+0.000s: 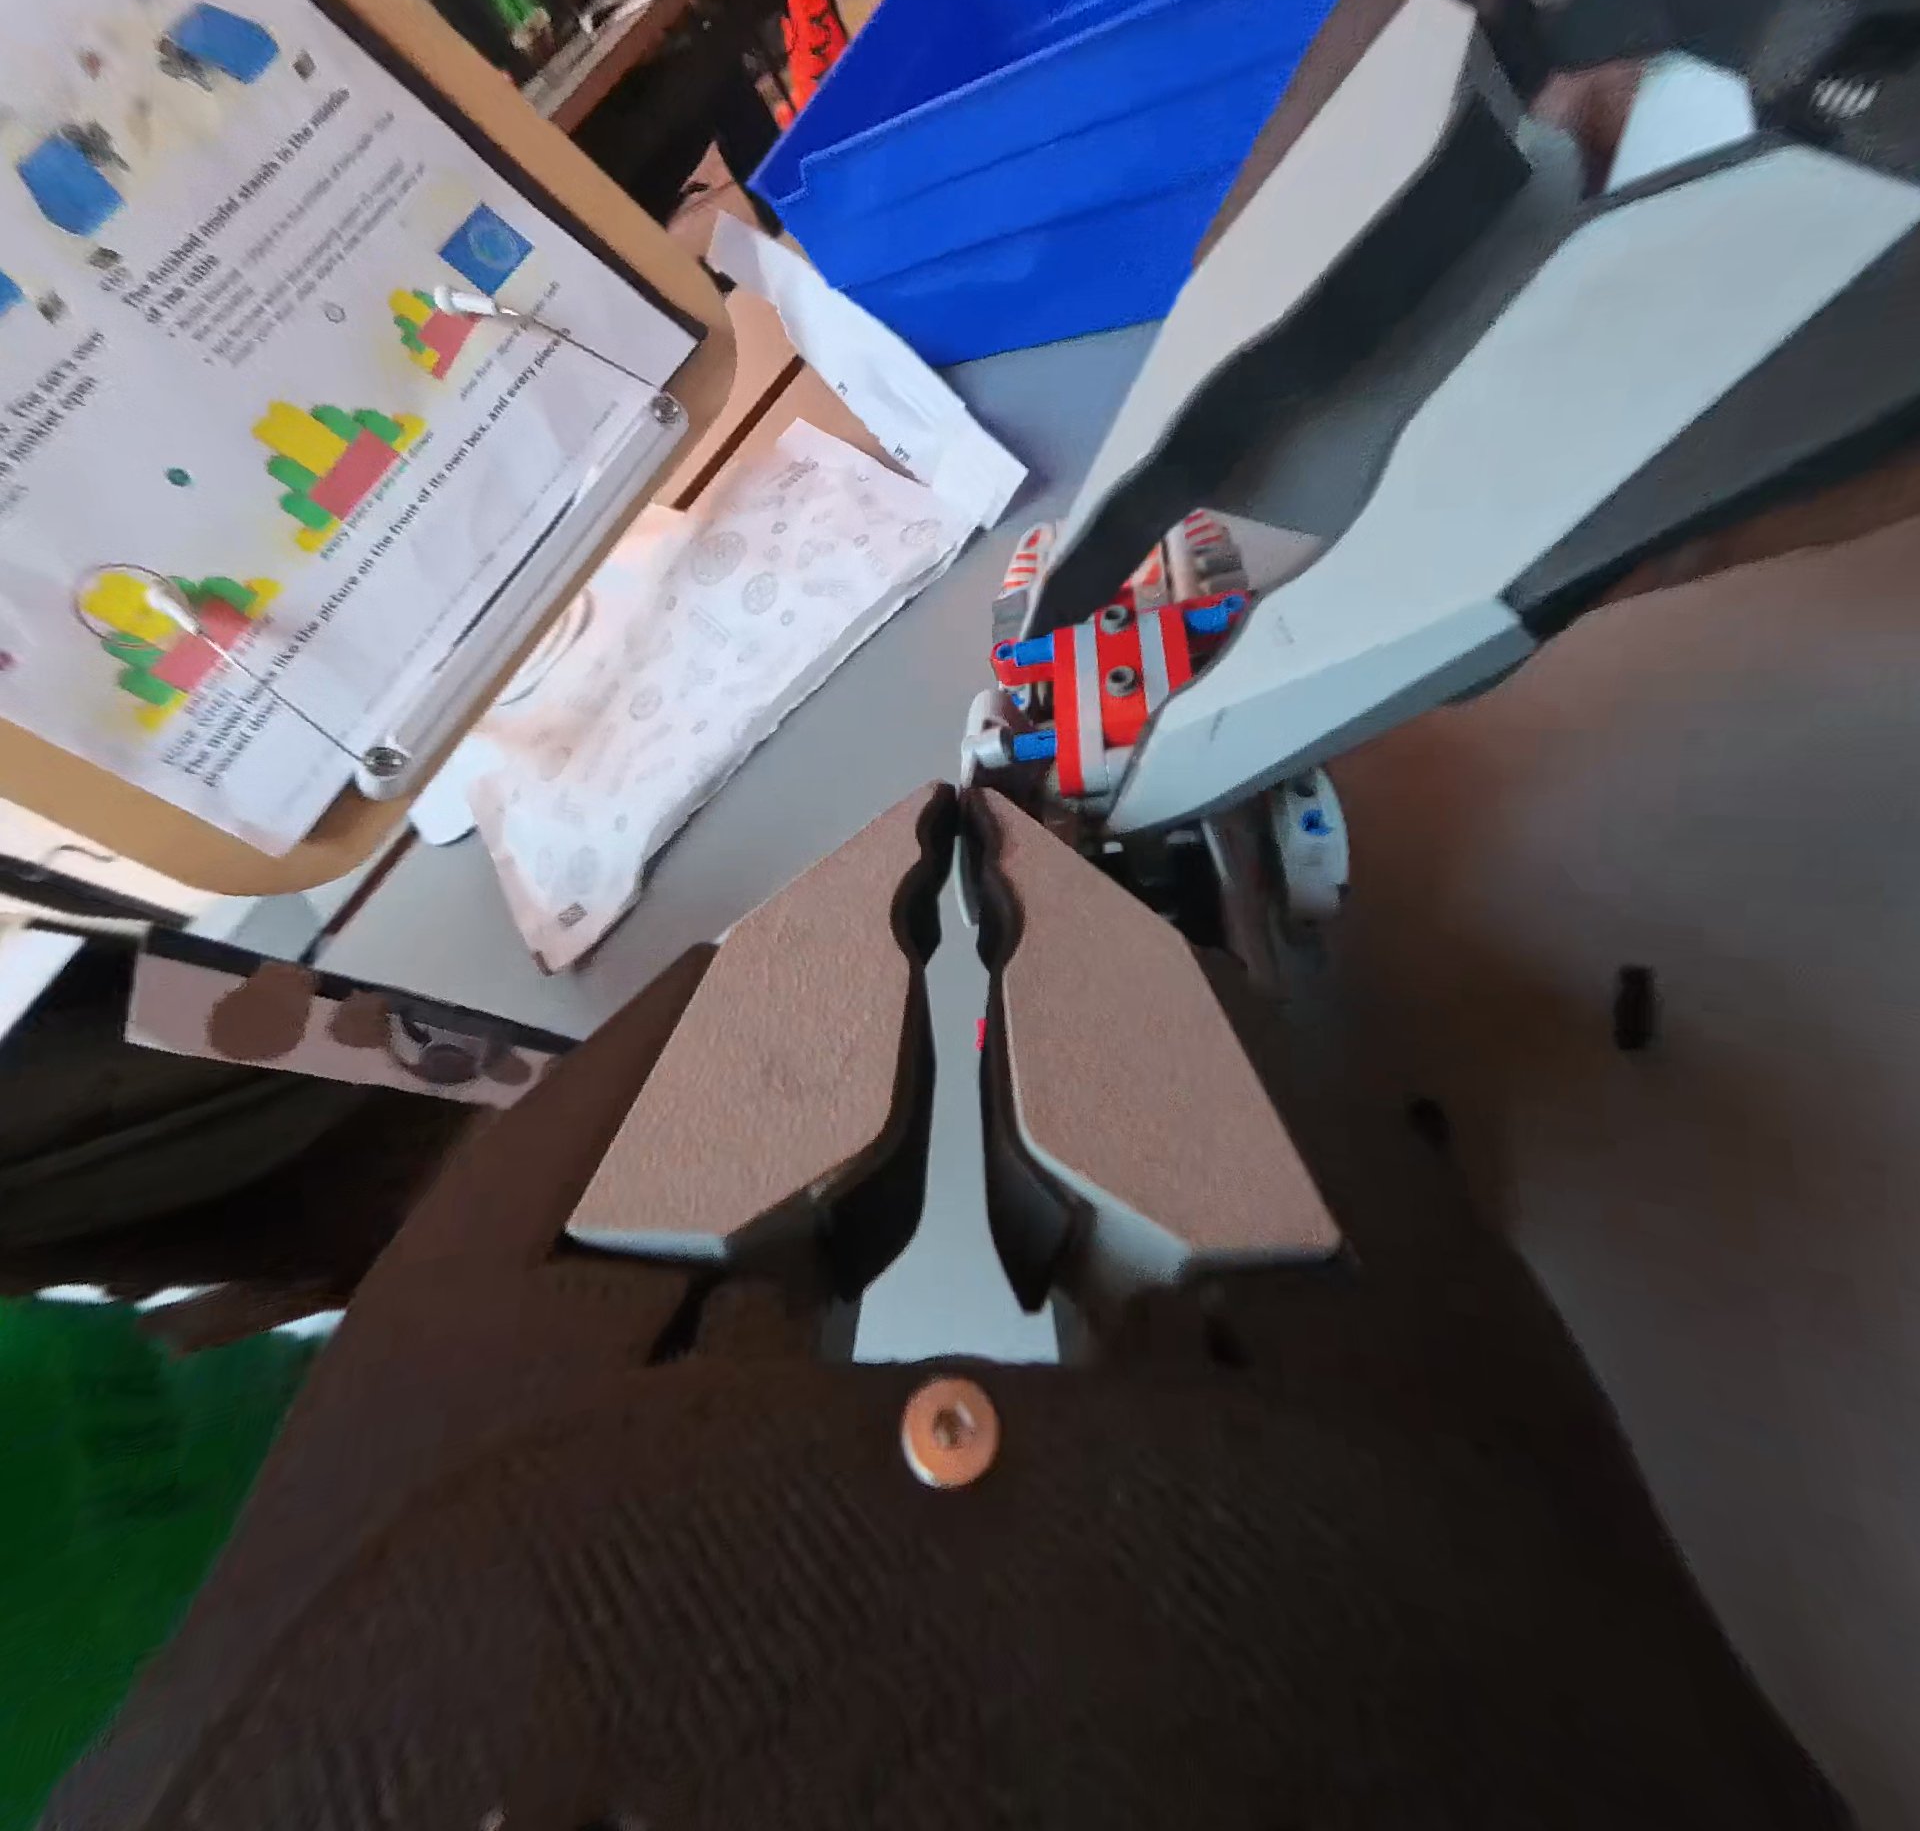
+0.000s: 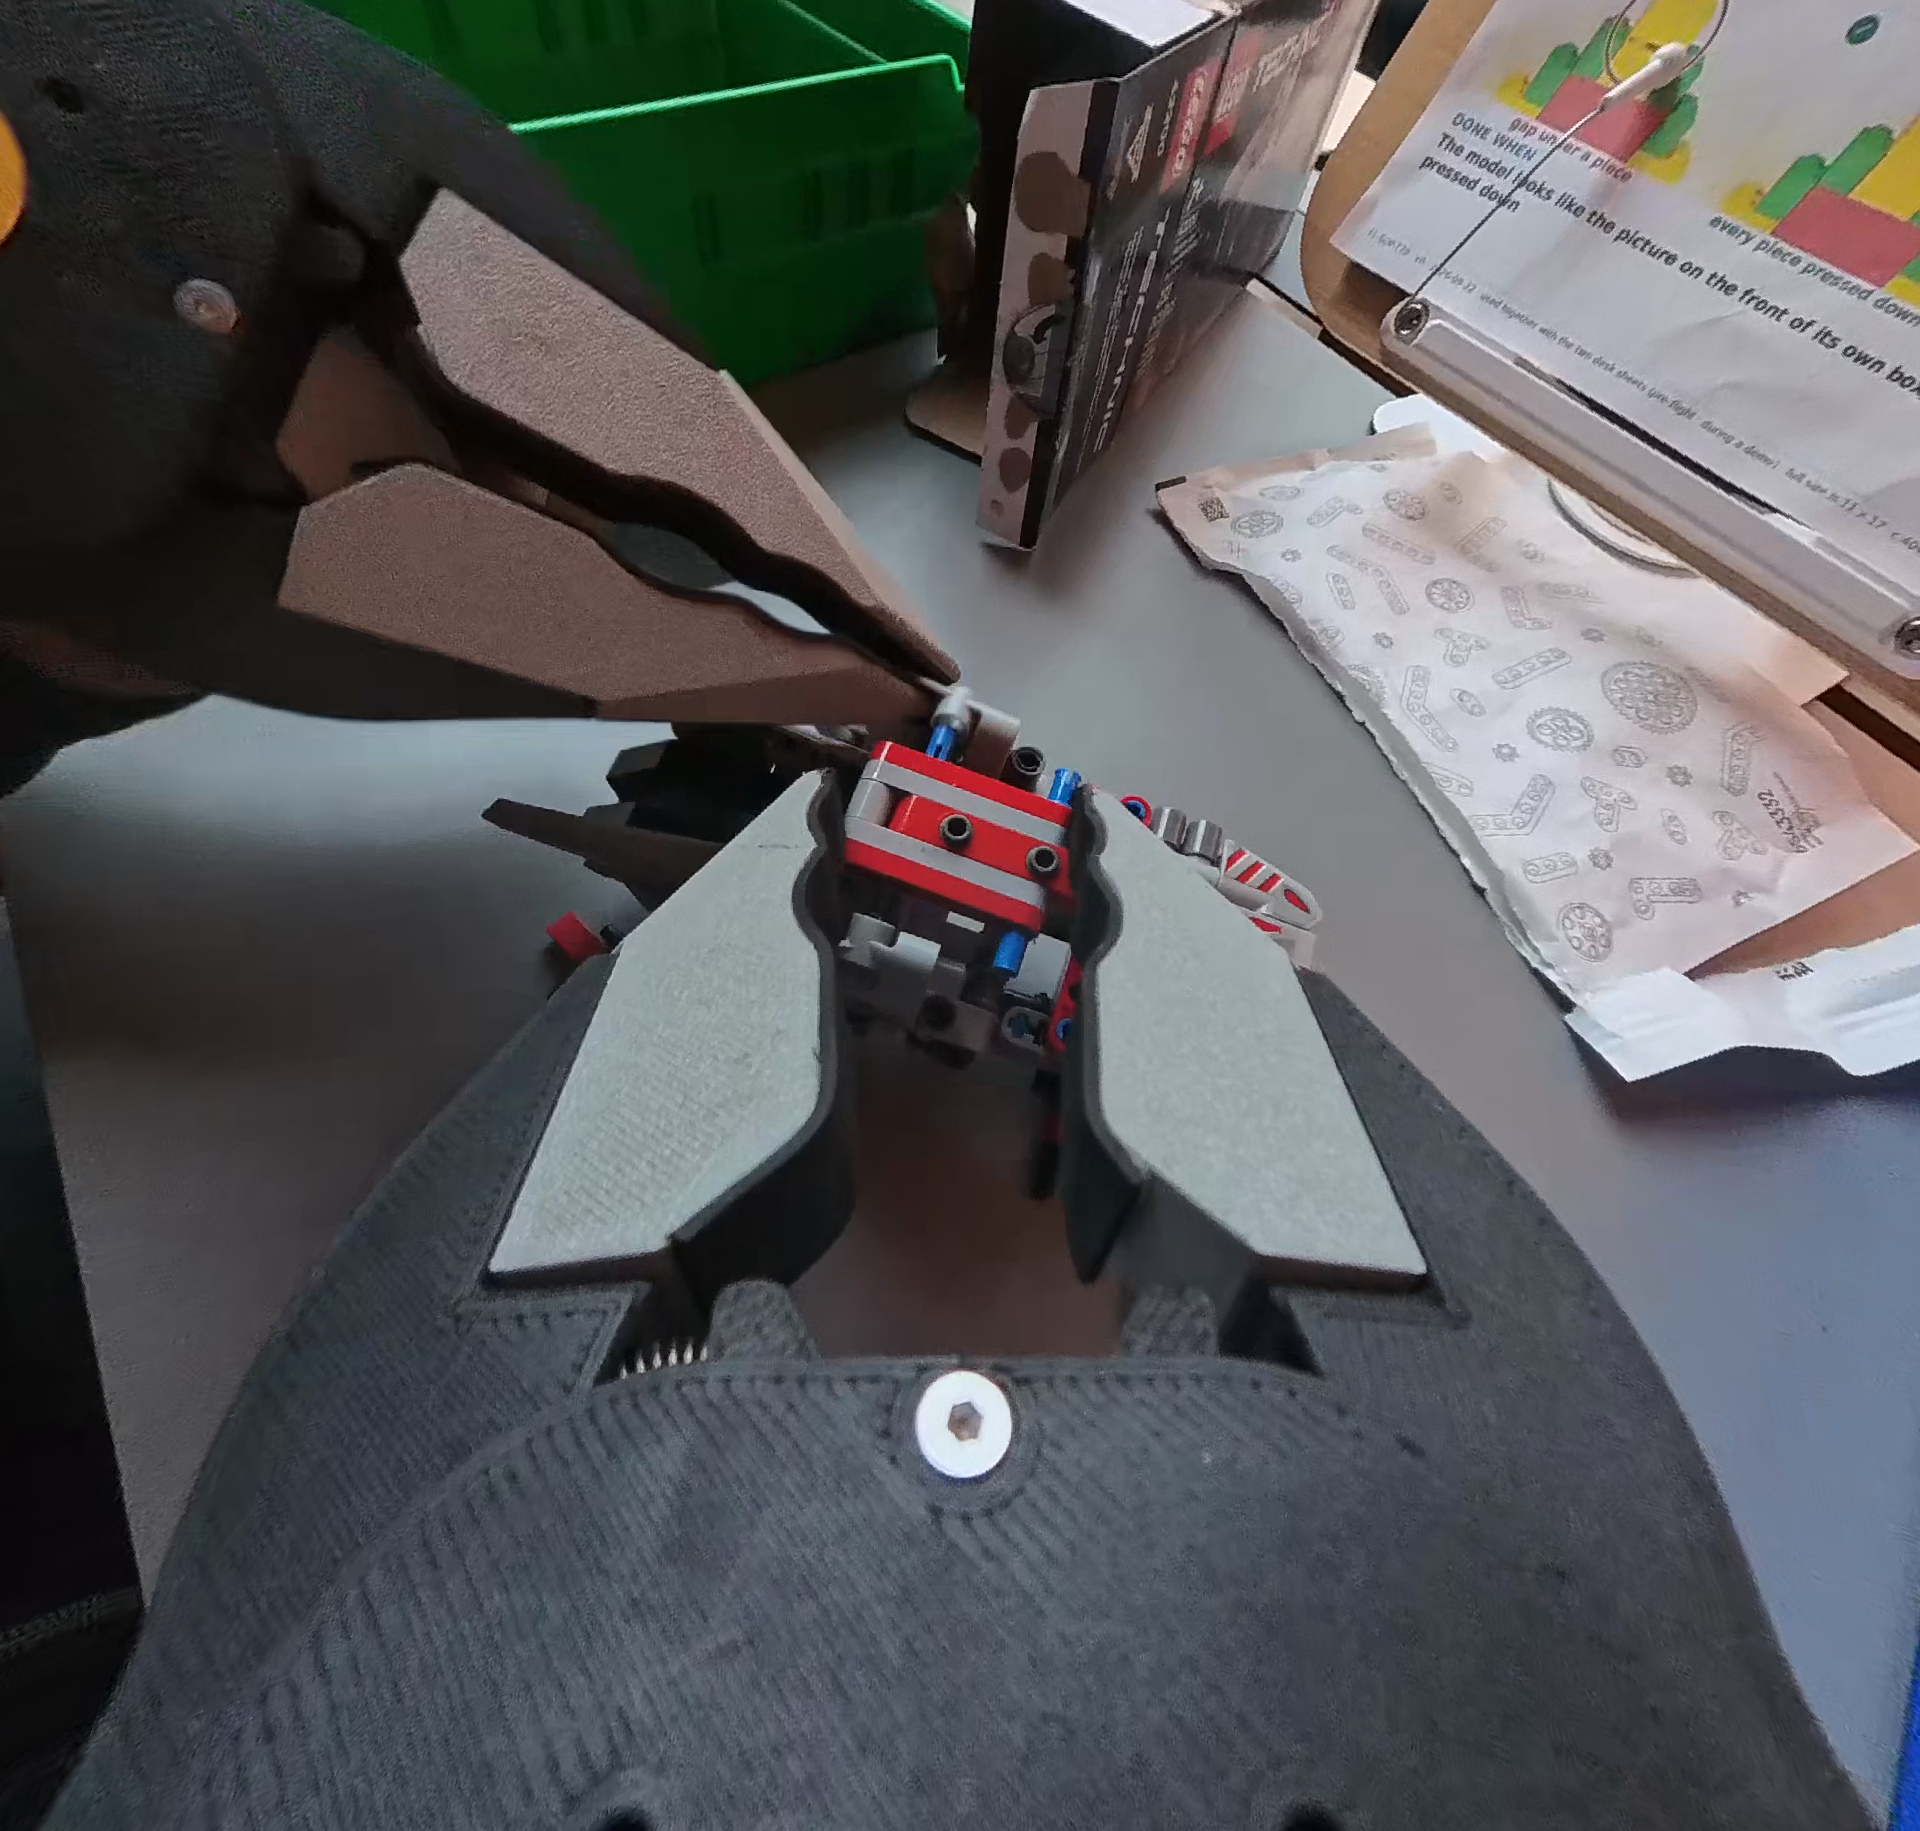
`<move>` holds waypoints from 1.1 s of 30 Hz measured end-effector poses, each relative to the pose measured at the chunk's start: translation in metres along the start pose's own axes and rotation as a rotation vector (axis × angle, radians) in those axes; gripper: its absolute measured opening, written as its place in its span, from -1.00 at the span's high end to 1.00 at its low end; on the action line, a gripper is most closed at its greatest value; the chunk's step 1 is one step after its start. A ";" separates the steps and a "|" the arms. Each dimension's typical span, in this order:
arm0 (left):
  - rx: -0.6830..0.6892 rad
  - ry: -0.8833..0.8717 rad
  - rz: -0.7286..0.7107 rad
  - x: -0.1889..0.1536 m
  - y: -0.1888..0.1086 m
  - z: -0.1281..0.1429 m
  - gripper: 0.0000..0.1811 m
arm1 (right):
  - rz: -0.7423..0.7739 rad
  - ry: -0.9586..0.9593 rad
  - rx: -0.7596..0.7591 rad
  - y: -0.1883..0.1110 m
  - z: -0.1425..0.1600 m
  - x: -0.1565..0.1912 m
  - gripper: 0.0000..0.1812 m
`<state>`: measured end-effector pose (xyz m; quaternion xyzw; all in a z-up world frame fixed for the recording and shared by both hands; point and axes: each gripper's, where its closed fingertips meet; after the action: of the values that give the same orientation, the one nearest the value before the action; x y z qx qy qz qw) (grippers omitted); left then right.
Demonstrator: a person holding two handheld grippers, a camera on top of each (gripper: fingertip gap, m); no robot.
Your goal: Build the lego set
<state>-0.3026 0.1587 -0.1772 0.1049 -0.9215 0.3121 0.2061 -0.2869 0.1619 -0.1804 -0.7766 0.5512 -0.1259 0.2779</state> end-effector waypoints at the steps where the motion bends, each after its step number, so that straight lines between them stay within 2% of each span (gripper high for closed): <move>1: -0.005 -0.022 0.016 0.000 0.000 0.000 1.00 | -0.004 0.003 -0.001 0.000 0.000 0.000 0.55; 5: -0.013 -0.114 0.061 0.002 0.002 0.001 1.00 | 0.001 -0.005 -0.001 0.000 0.000 -0.001 0.55; 10: -0.056 -0.287 0.184 0.004 0.003 0.002 1.00 | 0.015 -0.005 0.004 0.001 -0.001 -0.001 0.55; 17: 0.013 -0.170 0.168 -0.004 0.002 0.004 1.00 | -0.059 0.049 -0.047 0.002 -0.002 -0.001 0.55; 19: 0.026 -0.212 0.229 -0.003 -0.005 0.005 0.99 | -0.064 0.043 -0.040 0.001 -0.002 -0.002 0.55; 23: -0.019 -0.351 0.259 0.023 -0.022 0.007 1.00 | -0.023 0.025 -0.069 -0.001 -0.003 -0.014 0.59; 25: 0.003 -0.380 0.261 0.029 -0.023 0.014 0.90 | -0.046 0.072 -0.090 -0.004 -0.006 -0.017 0.58; 27: 0.022 -0.394 0.265 0.031 -0.023 0.017 0.82 | -0.080 0.116 -0.109 -0.010 -0.009 -0.020 0.50; 30: 0.020 -0.369 0.274 0.025 -0.025 0.013 0.81 | -0.104 0.148 -0.134 -0.028 -0.012 -0.031 0.46; 33: 0.040 -0.332 0.314 0.008 -0.021 0.009 0.74 | -0.230 0.192 -0.120 -0.043 -0.014 -0.026 0.45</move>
<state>-0.3064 0.1363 -0.1692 0.0143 -0.9414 0.3370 -0.0013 -0.2689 0.1919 -0.1419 -0.8343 0.4891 -0.1974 0.1608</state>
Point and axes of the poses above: each gripper's, where its closed fingertips meet, y out along the fingers, z out of its underside, x = y × z across the jaws, and after that the axes turned 9 degrees about x, right-handed
